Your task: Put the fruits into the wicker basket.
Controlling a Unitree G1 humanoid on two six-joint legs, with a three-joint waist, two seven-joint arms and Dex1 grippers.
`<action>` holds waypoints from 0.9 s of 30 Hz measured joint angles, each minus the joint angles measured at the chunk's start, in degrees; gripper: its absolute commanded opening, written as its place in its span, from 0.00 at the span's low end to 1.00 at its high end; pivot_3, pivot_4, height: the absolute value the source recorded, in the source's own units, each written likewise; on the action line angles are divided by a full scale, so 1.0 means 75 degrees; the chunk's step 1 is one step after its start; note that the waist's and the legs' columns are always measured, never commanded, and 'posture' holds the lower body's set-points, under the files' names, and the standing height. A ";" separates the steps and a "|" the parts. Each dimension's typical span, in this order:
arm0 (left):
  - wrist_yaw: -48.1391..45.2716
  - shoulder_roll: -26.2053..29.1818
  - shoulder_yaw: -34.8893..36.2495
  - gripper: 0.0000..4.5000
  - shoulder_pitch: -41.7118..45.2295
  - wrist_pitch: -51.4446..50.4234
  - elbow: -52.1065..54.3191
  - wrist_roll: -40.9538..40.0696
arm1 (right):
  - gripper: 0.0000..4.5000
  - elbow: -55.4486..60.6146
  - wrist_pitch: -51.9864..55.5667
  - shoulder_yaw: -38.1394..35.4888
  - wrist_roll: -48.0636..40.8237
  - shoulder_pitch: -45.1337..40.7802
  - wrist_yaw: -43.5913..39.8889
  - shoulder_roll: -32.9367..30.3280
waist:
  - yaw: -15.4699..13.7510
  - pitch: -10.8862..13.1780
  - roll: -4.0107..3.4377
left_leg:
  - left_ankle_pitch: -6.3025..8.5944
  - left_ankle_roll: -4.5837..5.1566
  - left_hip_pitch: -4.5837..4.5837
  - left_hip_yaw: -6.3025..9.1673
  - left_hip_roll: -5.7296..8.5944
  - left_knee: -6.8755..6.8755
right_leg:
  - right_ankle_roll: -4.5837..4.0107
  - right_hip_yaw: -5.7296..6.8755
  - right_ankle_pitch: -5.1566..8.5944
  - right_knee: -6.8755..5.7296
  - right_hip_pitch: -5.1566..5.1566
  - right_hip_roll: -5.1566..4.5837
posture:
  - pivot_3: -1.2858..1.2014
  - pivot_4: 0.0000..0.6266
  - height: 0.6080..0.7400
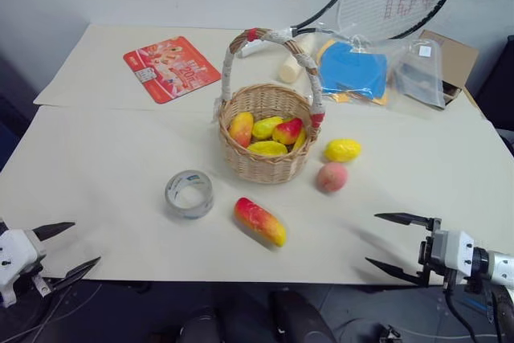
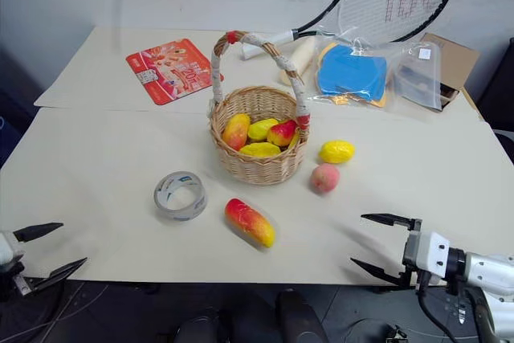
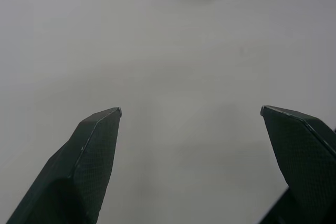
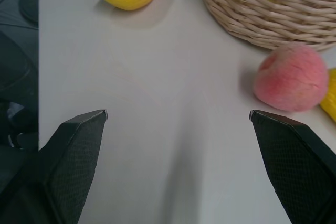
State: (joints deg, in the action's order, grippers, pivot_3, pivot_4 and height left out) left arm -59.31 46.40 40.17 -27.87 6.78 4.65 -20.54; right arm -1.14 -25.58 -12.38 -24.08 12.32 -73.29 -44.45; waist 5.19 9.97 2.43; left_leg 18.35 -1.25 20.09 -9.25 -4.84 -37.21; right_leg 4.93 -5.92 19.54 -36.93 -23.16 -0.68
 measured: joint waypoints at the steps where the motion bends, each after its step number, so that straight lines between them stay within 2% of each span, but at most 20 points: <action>1: 0.0000 -0.0006 0.0000 1.00 0.0000 -0.0015 0.0028 -0.0008 | 1.00 0.0015 0.0026 0.0040 0.0001 0.0008 -0.0007 0.0000 | -0.0013 0.0000 -0.0001 | 0.0000 0.0000 0.0000 0.0001 0.0000 0.0000 | 0.0000 0.0001 0.0000 0.0000 0.0001 0.0000 | 0.52 0.24 1.00; 4: 0.0023 -0.0047 0.0000 1.00 -0.0024 -0.0313 0.0219 -0.0081 | 1.00 0.0269 0.0607 0.0278 0.0002 0.0199 0.0118 0.0000 | -0.0029 0.0000 -0.0001 | 0.0000 -0.0002 0.0000 0.0006 -0.0002 -0.0005 | -0.0001 -0.0005 0.0001 -0.0003 0.0001 0.0003 | 0.52 0.24 1.00; 8: -0.0251 0.0004 0.0021 1.00 -0.0070 -0.1376 0.0628 -0.0967 | 1.00 0.0848 0.1041 0.0436 -0.0153 0.0227 0.0404 0.0306 | -0.0035 0.0000 0.0001 | 0.0000 -0.0002 0.0001 0.0014 -0.0003 -0.0019 | -0.0001 0.0008 0.0001 -0.0017 0.0006 0.0003 | 0.52 0.24 1.00; 12: -0.0621 0.1210 0.0031 1.00 -0.0101 -0.3556 0.1978 -0.2325 | 1.00 0.2085 0.2209 0.0471 -0.1034 -0.0107 0.1058 0.0468 | -0.0052 0.0001 0.0002 | 0.0001 -0.0006 0.0003 0.0038 0.0001 -0.0029 | -0.0002 0.0032 0.0001 -0.0029 0.0013 -0.0008 | 0.52 0.24 1.00; 14: -0.0588 0.1722 -0.0184 1.00 0.0481 -0.4110 0.2622 -0.2615 | 1.00 0.2803 0.2907 0.0483 -0.1606 -0.0332 0.1322 0.0462 | -0.0091 0.0004 -0.0018 | 0.0000 -0.0007 0.0001 0.0058 0.0011 -0.0028 | -0.0004 0.0047 0.0002 -0.0024 0.0026 -0.0014 | 0.52 0.24 1.00; 16: -0.0334 0.2109 -0.0985 1.00 0.1558 -0.4326 0.2981 -0.2568 | 1.00 0.3296 0.3137 0.0545 -0.1893 -0.0532 0.1385 0.0501 | -0.0155 0.0006 -0.0029 | -0.0002 -0.0015 0.0001 0.0081 0.0014 -0.0026 | -0.0011 0.0059 0.0006 -0.0015 0.0041 -0.0001 | 0.52 0.24 1.00; 19: 0.0039 0.2183 -0.2276 1.00 0.2843 -0.4623 0.3177 -0.2348 | 1.00 0.3431 0.3110 0.0607 -0.1875 -0.0663 0.1370 0.0620 | -0.0207 0.0006 -0.0031 | 0.0002 -0.0027 0.0002 0.0085 0.0023 -0.0033 | -0.0022 0.0093 0.0012 -0.0011 0.0046 0.0020 | 0.52 0.24 1.00; 23: 0.0241 0.2332 -0.4012 1.00 0.3906 -0.4618 0.2673 -0.1131 | 1.00 0.3307 0.3073 0.0668 -0.1601 -0.0773 0.1382 0.0795 | -0.0170 0.0009 -0.0035 | 0.0000 -0.0037 0.0005 0.0071 0.0015 -0.0038 | -0.0029 0.0095 0.0017 -0.0015 0.0032 0.0039 | 0.52 0.24 1.00; 27: 0.0201 0.2284 -0.5128 0.80 0.4871 -0.4511 0.2009 -0.0237 | 1.00 0.3174 0.3135 0.0745 -0.1405 -0.0793 0.1447 0.0861 | -0.0204 0.0010 -0.0036 | 0.0000 -0.0039 0.0012 0.0070 0.0014 -0.0068 | -0.0033 0.0096 0.0020 -0.0044 0.0022 0.0038 | 0.52 0.24 1.00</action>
State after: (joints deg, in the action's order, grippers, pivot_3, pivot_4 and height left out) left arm -57.80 63.53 1.71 8.66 -27.06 19.72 -22.32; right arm 22.67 -2.07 -6.79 -34.62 6.37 -62.43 -37.99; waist 3.66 10.04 2.16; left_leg 18.35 -1.54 20.18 -8.73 -4.73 -37.72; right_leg 4.68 -5.20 19.69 -37.26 -22.99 -0.40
